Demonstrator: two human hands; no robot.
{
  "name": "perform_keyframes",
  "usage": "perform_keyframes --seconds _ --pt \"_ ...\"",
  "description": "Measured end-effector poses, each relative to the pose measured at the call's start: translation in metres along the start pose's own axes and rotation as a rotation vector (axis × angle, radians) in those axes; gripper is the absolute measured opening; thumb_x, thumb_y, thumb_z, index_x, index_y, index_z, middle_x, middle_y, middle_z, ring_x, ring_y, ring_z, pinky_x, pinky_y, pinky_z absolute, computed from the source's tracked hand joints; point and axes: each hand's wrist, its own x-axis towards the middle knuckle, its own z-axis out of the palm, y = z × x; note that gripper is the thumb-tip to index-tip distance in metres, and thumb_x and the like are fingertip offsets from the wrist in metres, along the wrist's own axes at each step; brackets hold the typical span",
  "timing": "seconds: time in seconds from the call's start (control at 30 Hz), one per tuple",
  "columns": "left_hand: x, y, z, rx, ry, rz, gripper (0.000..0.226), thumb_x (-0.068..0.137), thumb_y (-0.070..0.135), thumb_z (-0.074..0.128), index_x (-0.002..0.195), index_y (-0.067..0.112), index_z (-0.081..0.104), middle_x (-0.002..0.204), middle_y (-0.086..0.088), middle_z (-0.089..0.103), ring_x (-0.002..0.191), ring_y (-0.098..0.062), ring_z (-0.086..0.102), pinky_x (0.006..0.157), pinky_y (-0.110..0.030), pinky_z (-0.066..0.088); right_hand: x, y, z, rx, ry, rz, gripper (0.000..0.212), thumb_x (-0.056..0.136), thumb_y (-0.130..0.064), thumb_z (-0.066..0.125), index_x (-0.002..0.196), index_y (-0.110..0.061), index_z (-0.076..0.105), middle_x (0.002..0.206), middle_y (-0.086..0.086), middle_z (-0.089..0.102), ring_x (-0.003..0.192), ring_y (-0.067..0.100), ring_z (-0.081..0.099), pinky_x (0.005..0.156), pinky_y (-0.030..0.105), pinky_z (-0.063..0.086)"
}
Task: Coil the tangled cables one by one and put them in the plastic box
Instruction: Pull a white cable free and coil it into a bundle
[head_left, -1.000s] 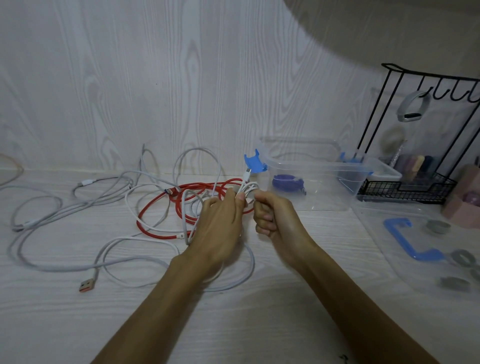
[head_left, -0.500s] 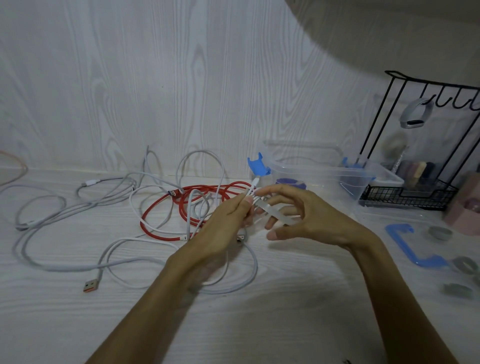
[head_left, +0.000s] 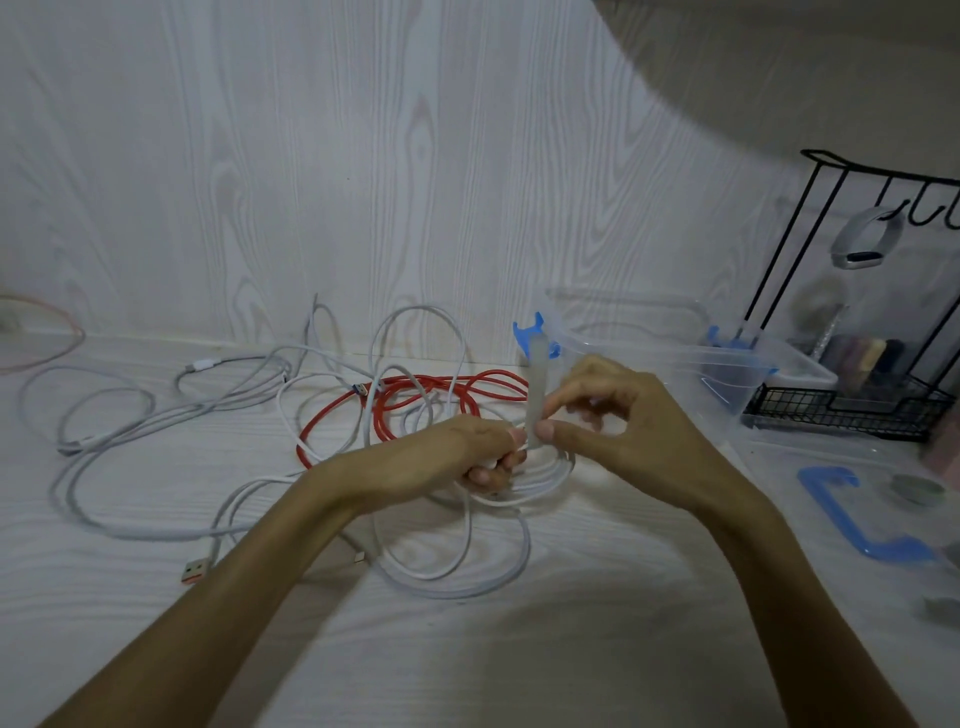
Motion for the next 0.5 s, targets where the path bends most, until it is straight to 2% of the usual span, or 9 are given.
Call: perform_keyframes --seconds 0.1,0.2,0.3,0.37,0.43,0.5 --pt "-0.014 0.004 0.002 0.123 -0.008 0.020 0.036 0.097 0.037 0.038 0.065 0.023 0.047 0.049 0.016 0.040 0.044 0.001 0.033 0.047 -0.009 0.031 -0.001 0.001 0.019 -0.047 -0.066 0.022 0.006 0.087 -0.017 0.063 0.088 -0.023 0.062 0.095 -0.014 0.060 0.092 -0.001 0.056 0.086 0.017 0.046" --pt "-0.024 0.005 0.004 0.202 0.048 0.012 0.037 0.103 0.029 0.033 0.069 0.018 0.042 0.050 0.014 0.037 0.047 -0.002 0.030 0.050 -0.014 0.029 -0.002 -0.003 0.033 0.022 -0.012 0.016 0.017 0.087 -0.011 0.064 0.082 -0.027 0.060 0.085 -0.014 0.062 0.084 -0.001 0.061 0.082 0.013 0.049" --pt "-0.011 0.004 0.003 0.268 0.113 -0.168 0.040 0.102 0.015 0.028 0.063 0.014 0.037 0.035 0.009 0.035 0.038 -0.006 0.030 0.050 -0.022 0.026 -0.002 -0.005 0.041 0.027 0.088 -0.031 0.026 0.085 -0.009 0.066 0.081 -0.034 0.059 0.079 -0.020 0.062 0.083 -0.004 0.061 0.077 0.007 0.046" --pt "-0.009 0.000 0.003 0.271 0.100 -0.215 0.040 0.100 0.009 0.028 0.061 0.013 0.034 0.031 0.009 0.032 0.044 -0.012 0.028 0.049 -0.025 0.023 -0.001 -0.006 0.045 0.001 0.133 -0.055 0.022 0.085 -0.009 0.066 0.083 -0.030 0.061 0.081 -0.020 0.062 0.085 -0.003 0.060 0.078 0.006 0.045" --pt "-0.014 0.002 0.002 0.239 0.124 -0.120 0.039 0.102 0.018 0.031 0.064 0.012 0.036 0.042 0.010 0.036 0.053 -0.015 0.029 0.053 -0.024 0.029 0.000 -0.006 0.047 -0.005 0.173 -0.065 0.018 0.086 -0.008 0.066 0.087 -0.025 0.062 0.082 -0.020 0.061 0.085 -0.003 0.060 0.079 0.007 0.045" --pt "-0.027 0.005 0.000 0.281 0.125 0.021 0.041 0.100 0.040 0.035 0.078 0.008 0.048 0.062 0.009 0.046 0.063 -0.014 0.041 0.067 -0.026 0.042 0.000 -0.006 0.049 0.005 0.205 -0.054 0.019 0.086 -0.008 0.065 0.087 -0.026 0.061 0.081 -0.020 0.060 0.086 -0.004 0.060 0.081 0.008 0.046"
